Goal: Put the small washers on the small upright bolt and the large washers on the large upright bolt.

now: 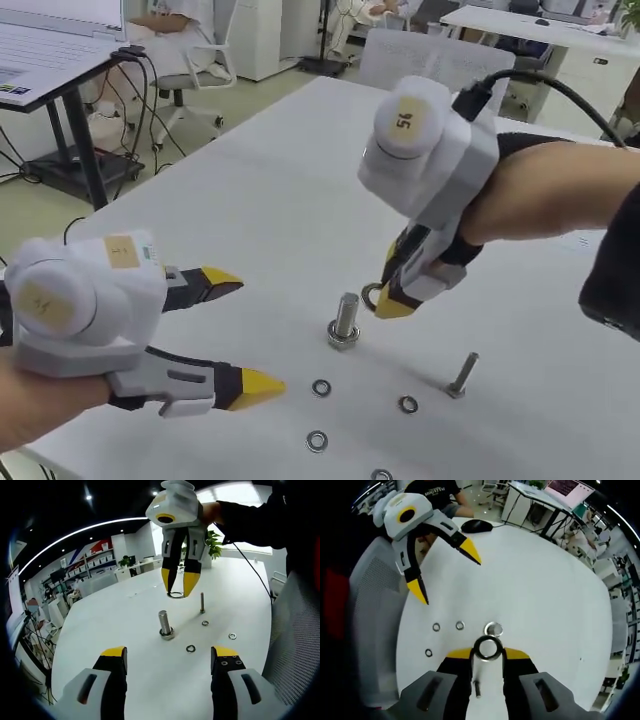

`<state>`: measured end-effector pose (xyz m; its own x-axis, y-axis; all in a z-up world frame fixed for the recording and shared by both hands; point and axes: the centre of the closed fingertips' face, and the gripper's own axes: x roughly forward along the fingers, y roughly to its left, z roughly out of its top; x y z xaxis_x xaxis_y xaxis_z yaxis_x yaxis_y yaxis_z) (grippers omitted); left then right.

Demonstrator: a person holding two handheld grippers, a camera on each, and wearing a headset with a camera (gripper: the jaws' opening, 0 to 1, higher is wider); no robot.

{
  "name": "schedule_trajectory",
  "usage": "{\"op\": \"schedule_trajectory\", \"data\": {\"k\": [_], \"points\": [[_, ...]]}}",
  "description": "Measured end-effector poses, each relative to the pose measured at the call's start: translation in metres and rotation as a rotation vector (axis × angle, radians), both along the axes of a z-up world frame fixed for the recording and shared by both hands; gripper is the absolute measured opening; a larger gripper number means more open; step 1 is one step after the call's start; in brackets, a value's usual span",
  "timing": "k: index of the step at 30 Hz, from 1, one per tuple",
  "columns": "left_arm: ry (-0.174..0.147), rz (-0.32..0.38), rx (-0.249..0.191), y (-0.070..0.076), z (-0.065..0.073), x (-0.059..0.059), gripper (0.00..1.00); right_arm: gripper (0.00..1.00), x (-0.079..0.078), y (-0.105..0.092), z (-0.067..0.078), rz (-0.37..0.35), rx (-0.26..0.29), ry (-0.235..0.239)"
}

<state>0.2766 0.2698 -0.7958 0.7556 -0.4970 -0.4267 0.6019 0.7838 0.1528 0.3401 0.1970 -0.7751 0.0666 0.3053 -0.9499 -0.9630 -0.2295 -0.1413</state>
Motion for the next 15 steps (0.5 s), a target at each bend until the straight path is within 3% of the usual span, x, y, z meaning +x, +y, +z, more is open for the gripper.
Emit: {"op": "schedule_trajectory", "data": {"k": [7,15], "points": [[0.004,0.001,0.003,0.001,-0.001,0.000,0.67,0.23,0.006,0.013,0.006,0.020,0.008,-0.013],[0.005,0.002,0.002,0.001,-0.001,0.000,0.67,0.23,0.012,0.024,0.001,0.041,-0.004,-0.007]]}}
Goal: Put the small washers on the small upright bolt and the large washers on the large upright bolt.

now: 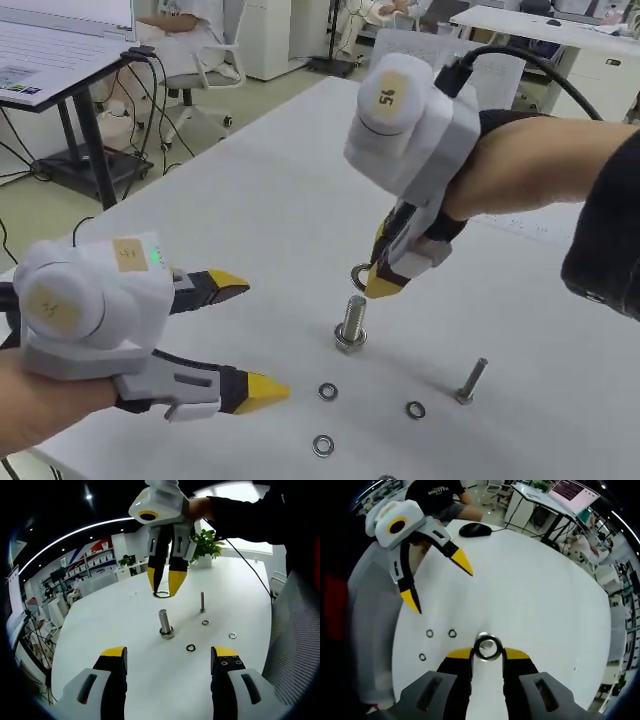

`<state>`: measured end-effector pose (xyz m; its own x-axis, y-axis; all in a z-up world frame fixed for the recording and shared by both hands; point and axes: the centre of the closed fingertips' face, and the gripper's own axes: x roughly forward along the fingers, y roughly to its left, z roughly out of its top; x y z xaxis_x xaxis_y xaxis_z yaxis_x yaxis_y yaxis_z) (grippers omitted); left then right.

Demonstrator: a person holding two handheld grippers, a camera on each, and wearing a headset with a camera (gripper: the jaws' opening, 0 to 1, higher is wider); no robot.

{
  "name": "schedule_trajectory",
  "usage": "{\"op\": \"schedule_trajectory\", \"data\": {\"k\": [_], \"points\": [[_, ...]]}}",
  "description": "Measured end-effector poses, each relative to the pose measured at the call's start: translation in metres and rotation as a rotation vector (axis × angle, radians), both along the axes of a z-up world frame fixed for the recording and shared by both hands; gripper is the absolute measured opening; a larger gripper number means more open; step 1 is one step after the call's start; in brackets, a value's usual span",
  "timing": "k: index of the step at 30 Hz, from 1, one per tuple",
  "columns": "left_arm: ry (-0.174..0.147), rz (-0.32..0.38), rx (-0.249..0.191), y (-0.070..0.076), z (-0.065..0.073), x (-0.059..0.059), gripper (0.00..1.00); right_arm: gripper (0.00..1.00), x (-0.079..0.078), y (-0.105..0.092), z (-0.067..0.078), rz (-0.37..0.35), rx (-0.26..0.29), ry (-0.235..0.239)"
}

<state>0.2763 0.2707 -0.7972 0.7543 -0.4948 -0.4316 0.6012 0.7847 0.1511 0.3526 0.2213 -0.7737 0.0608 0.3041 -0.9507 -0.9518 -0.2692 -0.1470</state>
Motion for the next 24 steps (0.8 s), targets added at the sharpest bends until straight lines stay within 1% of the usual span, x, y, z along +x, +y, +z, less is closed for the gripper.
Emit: {"op": "schedule_trajectory", "data": {"k": [3,7,9,18,21,24], "points": [[0.001,-0.001,0.001,0.000,0.000,0.000,0.67,0.23,0.002,0.003,-0.004,0.006,-0.011,0.004],[0.001,-0.002,0.001,0.000,0.000,0.000,0.67,0.23,0.006,0.004,-0.011,0.006,-0.032,0.021],[0.001,-0.003,-0.001,0.000,-0.001,0.000,0.67,0.23,0.006,0.003,-0.014,0.008,-0.040,0.021],[0.000,0.001,-0.001,0.001,-0.001,0.001,0.67,0.23,0.004,0.004,-0.026,0.008,-0.068,0.051],[0.001,0.001,-0.001,0.002,-0.001,0.001,0.67,0.23,0.006,0.007,-0.031,0.008,-0.080,0.056],[0.001,0.004,-0.001,0.002,-0.001,0.001,0.67,0.23,0.005,0.005,-0.033,0.008,-0.087,0.061]]}}
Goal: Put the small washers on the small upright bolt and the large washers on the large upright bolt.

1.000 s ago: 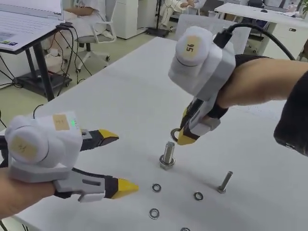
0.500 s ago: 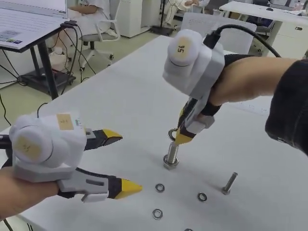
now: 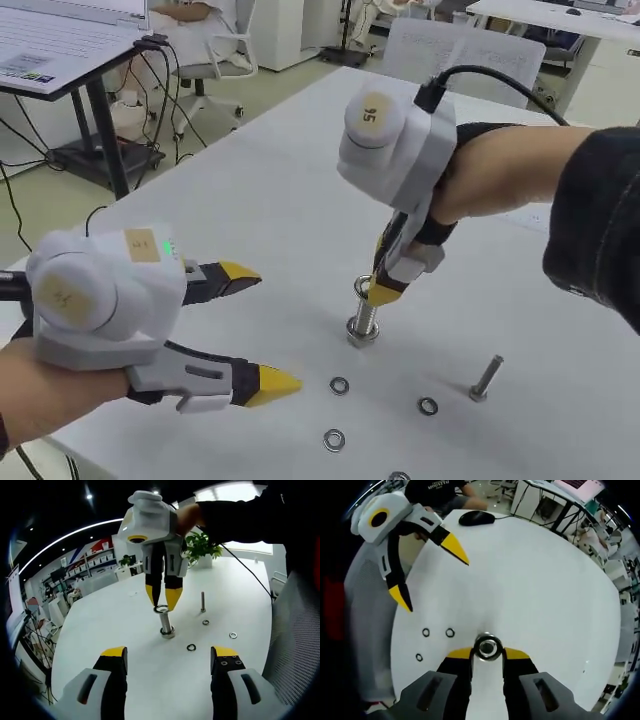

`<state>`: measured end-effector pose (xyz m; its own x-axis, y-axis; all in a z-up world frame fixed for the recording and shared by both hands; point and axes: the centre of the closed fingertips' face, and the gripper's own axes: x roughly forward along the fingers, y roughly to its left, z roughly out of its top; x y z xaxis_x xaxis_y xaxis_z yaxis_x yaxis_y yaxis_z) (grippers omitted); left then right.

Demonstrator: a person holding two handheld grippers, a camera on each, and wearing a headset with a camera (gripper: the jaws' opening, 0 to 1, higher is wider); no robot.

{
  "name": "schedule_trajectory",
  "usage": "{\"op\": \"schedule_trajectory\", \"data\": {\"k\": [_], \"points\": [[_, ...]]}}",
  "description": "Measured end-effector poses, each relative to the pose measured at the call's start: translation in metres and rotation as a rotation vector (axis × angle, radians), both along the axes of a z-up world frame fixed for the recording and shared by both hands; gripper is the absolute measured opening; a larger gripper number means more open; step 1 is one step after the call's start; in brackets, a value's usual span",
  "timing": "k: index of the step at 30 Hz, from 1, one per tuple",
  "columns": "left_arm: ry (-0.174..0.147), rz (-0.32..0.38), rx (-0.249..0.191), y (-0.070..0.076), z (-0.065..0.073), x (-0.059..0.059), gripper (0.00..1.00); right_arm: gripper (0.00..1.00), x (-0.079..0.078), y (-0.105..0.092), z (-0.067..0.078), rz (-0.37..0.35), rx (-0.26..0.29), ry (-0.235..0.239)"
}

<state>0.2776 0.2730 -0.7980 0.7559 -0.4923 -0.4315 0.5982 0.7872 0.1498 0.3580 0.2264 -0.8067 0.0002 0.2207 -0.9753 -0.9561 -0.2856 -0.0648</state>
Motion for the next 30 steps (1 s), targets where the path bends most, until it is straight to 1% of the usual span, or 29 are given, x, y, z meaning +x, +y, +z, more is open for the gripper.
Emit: {"op": "schedule_trajectory", "data": {"k": [13,19,30], "points": [[0.003,0.005,0.004,0.001,-0.001,0.001,0.67,0.23,0.001,-0.003,-0.007,-0.002,-0.019,0.014],[0.002,0.006,0.004,0.001,-0.001,0.002,0.66,0.23,0.002,-0.003,-0.015,-0.004,-0.029,0.022],[0.001,0.004,0.001,0.001,-0.001,0.001,0.66,0.23,0.004,-0.004,-0.026,-0.016,-0.037,0.033]]}}
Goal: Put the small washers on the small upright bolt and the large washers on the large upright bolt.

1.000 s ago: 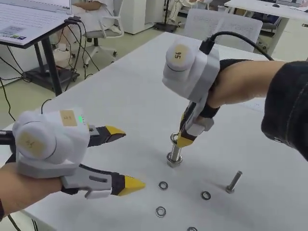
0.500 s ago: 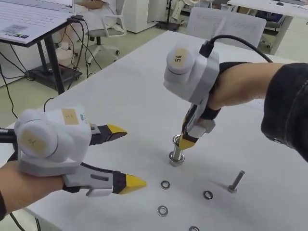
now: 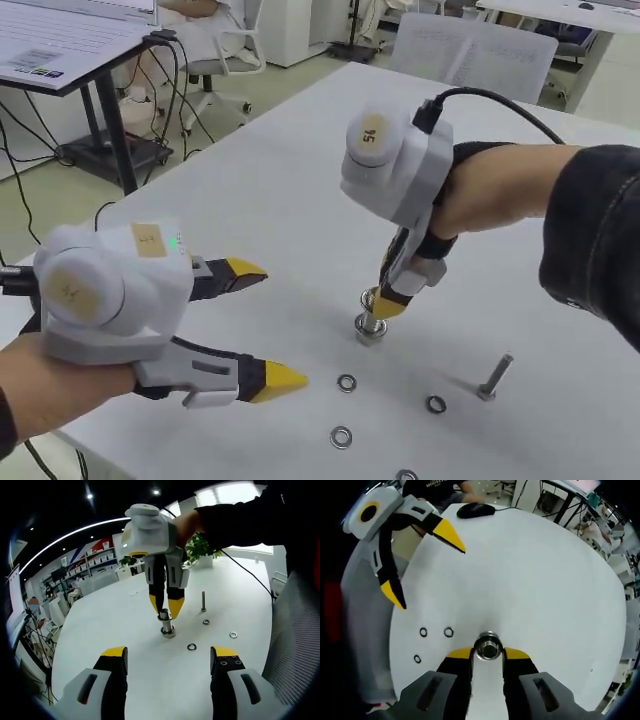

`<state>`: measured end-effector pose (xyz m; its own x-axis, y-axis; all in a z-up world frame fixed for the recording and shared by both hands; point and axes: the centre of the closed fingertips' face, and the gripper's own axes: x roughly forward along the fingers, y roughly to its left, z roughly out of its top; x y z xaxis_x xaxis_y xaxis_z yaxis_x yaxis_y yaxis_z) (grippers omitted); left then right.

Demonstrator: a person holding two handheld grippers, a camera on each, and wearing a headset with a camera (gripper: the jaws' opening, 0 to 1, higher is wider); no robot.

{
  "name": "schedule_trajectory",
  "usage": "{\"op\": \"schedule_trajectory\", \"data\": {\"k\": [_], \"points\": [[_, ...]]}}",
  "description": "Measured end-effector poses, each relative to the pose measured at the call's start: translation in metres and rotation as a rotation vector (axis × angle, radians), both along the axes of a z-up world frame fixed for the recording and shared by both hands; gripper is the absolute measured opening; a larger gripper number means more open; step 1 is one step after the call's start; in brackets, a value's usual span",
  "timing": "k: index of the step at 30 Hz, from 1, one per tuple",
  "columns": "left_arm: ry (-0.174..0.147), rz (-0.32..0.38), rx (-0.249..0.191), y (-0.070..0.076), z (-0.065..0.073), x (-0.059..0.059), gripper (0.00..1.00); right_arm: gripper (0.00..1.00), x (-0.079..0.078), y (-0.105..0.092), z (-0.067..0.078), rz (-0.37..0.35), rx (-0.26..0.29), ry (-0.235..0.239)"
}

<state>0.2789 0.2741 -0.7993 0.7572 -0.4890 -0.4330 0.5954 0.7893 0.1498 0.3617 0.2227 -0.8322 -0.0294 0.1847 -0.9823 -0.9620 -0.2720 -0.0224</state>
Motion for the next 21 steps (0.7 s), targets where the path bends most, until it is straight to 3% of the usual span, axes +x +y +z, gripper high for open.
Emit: {"op": "schedule_trajectory", "data": {"k": [21], "points": [[0.005,-0.001,0.003,0.001,-0.001,-0.002,0.66,0.23,-0.004,-0.002,-0.020,-0.015,-0.020,0.010]]}}
